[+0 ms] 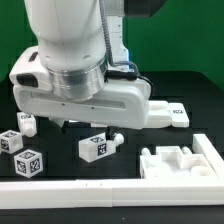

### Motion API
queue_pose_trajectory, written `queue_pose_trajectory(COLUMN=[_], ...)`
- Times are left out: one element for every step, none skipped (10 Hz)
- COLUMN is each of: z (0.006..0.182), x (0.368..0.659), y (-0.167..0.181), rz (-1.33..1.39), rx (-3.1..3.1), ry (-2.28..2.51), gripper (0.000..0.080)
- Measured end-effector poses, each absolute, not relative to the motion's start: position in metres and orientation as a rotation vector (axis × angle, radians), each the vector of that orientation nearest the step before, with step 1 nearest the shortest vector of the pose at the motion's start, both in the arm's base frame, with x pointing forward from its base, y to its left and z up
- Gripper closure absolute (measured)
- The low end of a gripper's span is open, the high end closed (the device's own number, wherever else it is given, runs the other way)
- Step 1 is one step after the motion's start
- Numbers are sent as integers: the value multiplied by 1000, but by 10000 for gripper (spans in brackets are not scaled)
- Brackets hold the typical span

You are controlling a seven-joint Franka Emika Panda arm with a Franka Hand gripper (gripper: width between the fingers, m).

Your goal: Assemble chair

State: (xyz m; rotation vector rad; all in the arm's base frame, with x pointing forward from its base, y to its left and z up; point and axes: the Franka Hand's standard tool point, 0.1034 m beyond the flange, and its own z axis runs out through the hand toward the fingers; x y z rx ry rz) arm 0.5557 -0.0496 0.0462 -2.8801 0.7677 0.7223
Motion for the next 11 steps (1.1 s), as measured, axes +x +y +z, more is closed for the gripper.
queue_pose_trajectory(z=[44, 41, 39, 39, 38, 38, 34, 30, 25, 18, 12], x=[562, 560, 555, 556, 555, 545, 538, 540, 540, 534, 532], y=[-50, -52, -56, -54, -53, -52, -52, -56, -56, -53, -52], rz=[736, 748, 778, 777, 783, 881, 995, 1064, 1109, 1188, 1232], rx=[-2766, -2646, -2608, -2612, -2610, -2563, -2465, -2403, -2358, -2299, -2260], ry=[967, 1128, 1154, 1149, 1145, 1118, 1098, 1086, 1082, 1080, 1079], gripper=[151, 151, 151, 151, 151, 151, 151, 151, 151, 151, 151])
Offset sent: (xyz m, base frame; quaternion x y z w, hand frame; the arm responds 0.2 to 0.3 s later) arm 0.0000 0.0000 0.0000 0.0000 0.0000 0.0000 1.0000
